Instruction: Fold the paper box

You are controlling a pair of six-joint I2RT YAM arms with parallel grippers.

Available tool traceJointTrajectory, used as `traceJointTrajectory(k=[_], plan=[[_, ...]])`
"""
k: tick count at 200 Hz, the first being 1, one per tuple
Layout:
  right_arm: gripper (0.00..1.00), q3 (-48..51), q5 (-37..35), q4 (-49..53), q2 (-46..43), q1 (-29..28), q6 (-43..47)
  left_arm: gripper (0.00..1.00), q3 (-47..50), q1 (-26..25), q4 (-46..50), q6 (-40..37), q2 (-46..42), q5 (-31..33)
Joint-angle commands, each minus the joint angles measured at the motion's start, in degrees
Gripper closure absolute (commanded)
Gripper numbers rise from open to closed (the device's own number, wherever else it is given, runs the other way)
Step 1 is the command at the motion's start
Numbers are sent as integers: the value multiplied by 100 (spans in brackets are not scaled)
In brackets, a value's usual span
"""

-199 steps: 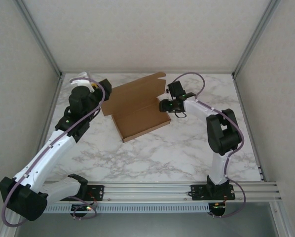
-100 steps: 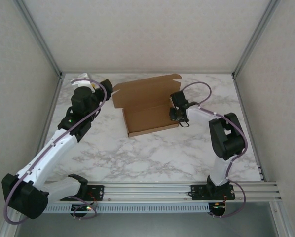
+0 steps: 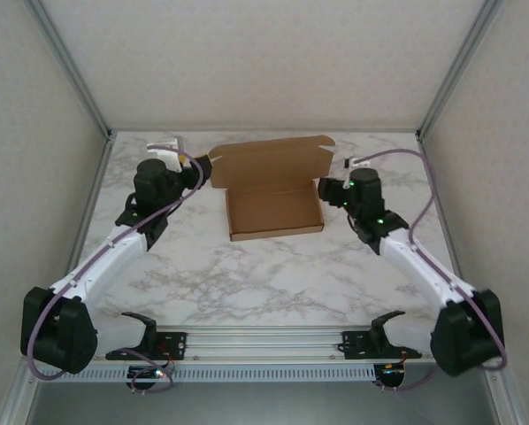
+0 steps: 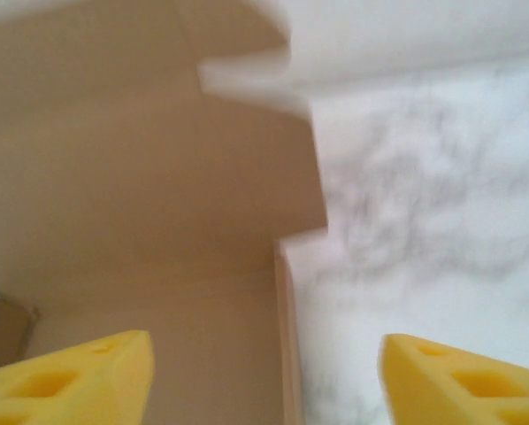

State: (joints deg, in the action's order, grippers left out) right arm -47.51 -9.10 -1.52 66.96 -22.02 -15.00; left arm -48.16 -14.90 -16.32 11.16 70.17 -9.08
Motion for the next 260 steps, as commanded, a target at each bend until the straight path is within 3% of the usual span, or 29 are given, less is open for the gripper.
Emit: traceJointTrajectory(k=[1, 23, 40, 63, 100, 118, 128, 140, 152, 163, 181, 203, 214, 229, 243, 260], plan=[[9, 127, -100, -1069, -199, 58, 1035, 24, 250, 5, -1000, -283, -249, -666], [8, -813, 213, -193, 57, 118, 1298, 14, -136, -8, -649, -182, -240, -241], [10, -1382, -65, 218, 179, 119, 966, 14, -704, -7, -41, -130, -124, 423], [10, -1609, 483, 35, 126, 167, 1010, 15, -1296, 4, 283, 222, 23, 1418], [12, -2921, 1106, 1415, 625, 165, 2034, 17, -2217, 21, 894, -290, 448, 1185], [12, -3374, 1127, 1820, 832, 164, 2034, 16, -2584, 22, 1104, 39, 699, 1677], [12, -3212, 1267, 1597, 707, 170, 2086, 9, -2694, 35, 1223, -63, 761, 1886], [11, -2923, 1129, 1067, 576, 162, 2086, 8, -2489, 91, 1038, -447, 672, 1499], [11, -2767, 1168, 910, 514, 180, 2422, 8, -1769, 92, 231, -995, 283, 1013], [10, -2354, 1532, 370, 410, 269, 2819, 9, -975, 115, -754, -1307, -29, 723], [10, -1820, 2561, -416, 467, 739, 3062, 11, -143, 304, -1524, -1243, -194, 257], [11, -1201, 3723, -1343, 795, 1380, 3167, 8, 430, 450, -1638, -1457, -60, 53], [11, -1146, 3712, -1369, 1007, 1508, 3332, 8, 604, 610, -1598, -1565, 73, -277], [11, -883, 3750, -1924, 1317, 1630, 3432, 10, 858, 889, -1768, -1643, 312, -1445], [10, -632, 3694, -2599, 1626, 1703, 3282, 11, 915, 904, -1867, -1752, 552, -1600], [10, -675, 3732, -2652, 1977, 1773, 3346, 10, 925, 912, -1985, -1987, 779, -1890]])
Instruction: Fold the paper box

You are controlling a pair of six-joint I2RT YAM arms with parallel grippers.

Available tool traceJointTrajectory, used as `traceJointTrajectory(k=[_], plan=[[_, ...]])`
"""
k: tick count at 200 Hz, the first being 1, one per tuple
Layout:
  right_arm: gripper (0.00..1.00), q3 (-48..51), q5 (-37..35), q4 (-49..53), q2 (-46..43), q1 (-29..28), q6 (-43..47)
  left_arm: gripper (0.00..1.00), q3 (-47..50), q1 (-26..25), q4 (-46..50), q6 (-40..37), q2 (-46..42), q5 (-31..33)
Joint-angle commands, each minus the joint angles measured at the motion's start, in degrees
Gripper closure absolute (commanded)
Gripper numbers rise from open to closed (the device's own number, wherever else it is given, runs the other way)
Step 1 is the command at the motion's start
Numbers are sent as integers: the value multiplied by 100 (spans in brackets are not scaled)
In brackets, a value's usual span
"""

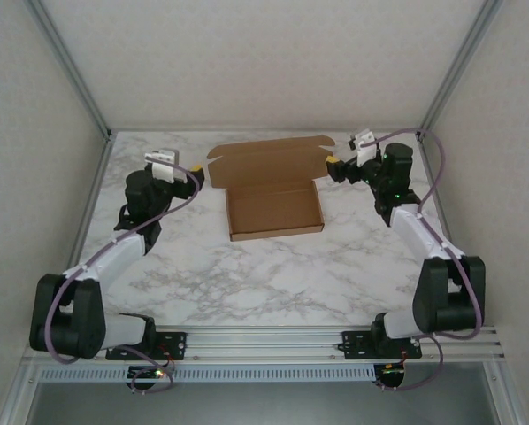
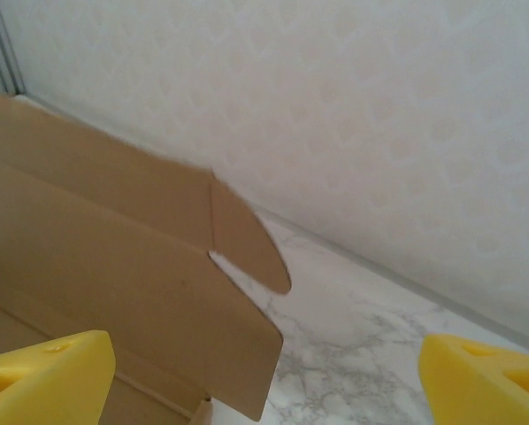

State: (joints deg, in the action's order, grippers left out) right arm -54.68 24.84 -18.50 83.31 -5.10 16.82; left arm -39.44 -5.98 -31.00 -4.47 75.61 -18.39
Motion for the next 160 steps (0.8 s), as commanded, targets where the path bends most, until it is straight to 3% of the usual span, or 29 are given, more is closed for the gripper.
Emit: traceJointTrajectory(k=[1, 47, 112, 133, 160], plan=[[10, 30, 342, -941, 361, 85, 173, 11, 43, 23, -505, -441, 252, -979], [9, -578, 743, -504, 1214, 238, 360, 14, -583, 8, -109, -942, 1056, -1595], [11, -1414, 1348, -122, 1963, 205, 445, 19, -1514, -110, 371, -1464, 1840, -1829], [14, -1648, 1392, 74, 2131, 177, 491, 23, -1796, -135, 594, -1576, 2080, -2016], [25, -1921, 1412, 376, 2351, 143, 511, 40, -2190, -189, 1041, -1697, 2362, -2089]])
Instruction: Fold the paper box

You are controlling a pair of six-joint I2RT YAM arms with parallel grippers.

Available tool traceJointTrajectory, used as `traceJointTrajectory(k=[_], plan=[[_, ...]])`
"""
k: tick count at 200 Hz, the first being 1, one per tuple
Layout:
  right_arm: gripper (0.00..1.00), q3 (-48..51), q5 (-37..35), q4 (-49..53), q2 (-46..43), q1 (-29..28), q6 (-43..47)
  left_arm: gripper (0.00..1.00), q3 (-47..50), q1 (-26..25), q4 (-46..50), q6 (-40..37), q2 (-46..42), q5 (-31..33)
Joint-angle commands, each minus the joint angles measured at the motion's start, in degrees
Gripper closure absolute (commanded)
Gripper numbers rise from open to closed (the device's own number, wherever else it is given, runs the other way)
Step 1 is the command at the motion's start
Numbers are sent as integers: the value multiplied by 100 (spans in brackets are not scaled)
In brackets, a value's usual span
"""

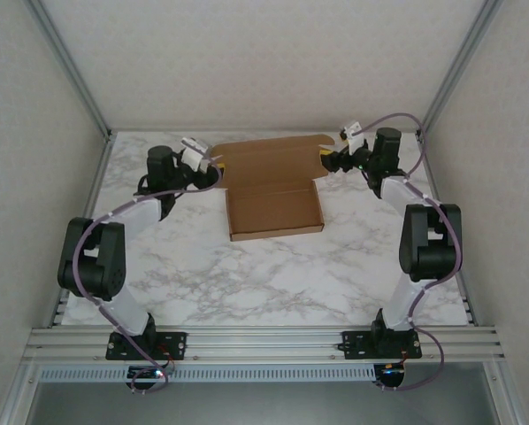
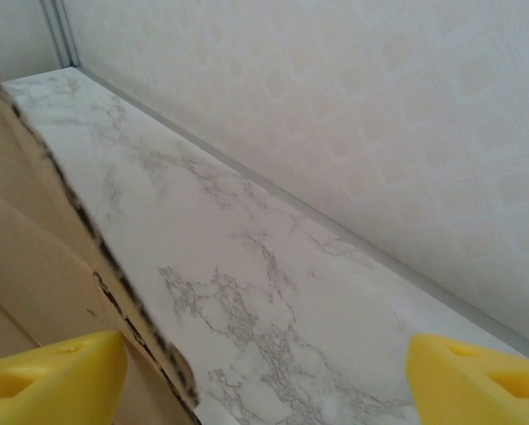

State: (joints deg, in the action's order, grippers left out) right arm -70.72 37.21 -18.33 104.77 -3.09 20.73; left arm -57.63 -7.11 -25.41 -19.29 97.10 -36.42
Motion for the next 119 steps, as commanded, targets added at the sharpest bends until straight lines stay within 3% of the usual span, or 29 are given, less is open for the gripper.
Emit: traceJointTrajectory(k=[1, 30, 81, 119], plan=[[25, -317, 175, 359, 205, -58, 120, 40, -381, -82, 487, -216, 218, -286], [40, -395, 260, 576, 273, -160, 128, 58, -390, -120, 323, -21, 258, -195], [46, -95, 500, 510, 28, -300, 84, 75, -407, -142, 339, 118, 252, -48], [59, 233, -367, 611, -290, -611, 121, 83, -298, -157, -34, 820, 186, 116]])
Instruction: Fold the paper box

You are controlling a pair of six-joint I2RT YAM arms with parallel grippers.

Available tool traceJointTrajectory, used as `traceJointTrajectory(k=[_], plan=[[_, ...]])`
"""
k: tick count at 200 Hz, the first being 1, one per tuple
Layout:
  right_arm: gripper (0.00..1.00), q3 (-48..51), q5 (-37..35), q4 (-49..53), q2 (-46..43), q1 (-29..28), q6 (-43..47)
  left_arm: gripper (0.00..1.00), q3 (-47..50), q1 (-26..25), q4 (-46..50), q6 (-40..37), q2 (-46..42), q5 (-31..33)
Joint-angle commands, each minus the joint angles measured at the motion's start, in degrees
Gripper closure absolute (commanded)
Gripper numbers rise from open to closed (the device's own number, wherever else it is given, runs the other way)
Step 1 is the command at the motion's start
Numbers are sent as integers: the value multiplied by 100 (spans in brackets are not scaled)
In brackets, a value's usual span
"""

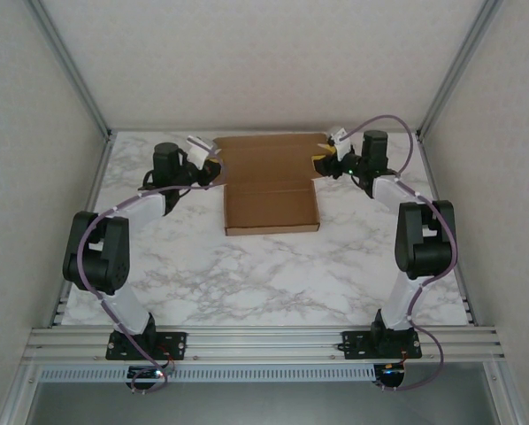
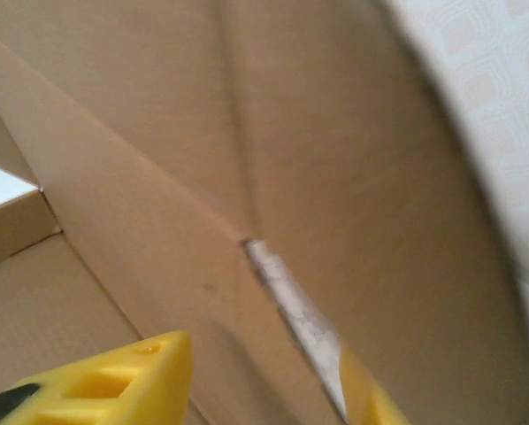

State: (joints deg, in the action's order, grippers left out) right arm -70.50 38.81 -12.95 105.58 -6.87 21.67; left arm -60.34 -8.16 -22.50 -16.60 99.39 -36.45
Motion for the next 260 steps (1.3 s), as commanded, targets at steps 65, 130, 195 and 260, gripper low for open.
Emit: traceJointTrajectory(k=[65, 130, 195, 260], plan=[[87, 242, -2019, 261, -705, -686, -1270, 91, 160, -308, -570, 1412, -187, 711], [94, -383, -3635, 1288, -693, -1176, -3341, 98, 172, -546, -1014, 3161, -131, 1816], [94, -724, -5778, 1985, -685, -1885, -5829, 97, -16, -1025, -706, 4843, -61, 3350], [88, -289, -6005, 1383, -866, -2133, -7036, 92, 439, -1741, -1463, 5305, -101, 4431]])
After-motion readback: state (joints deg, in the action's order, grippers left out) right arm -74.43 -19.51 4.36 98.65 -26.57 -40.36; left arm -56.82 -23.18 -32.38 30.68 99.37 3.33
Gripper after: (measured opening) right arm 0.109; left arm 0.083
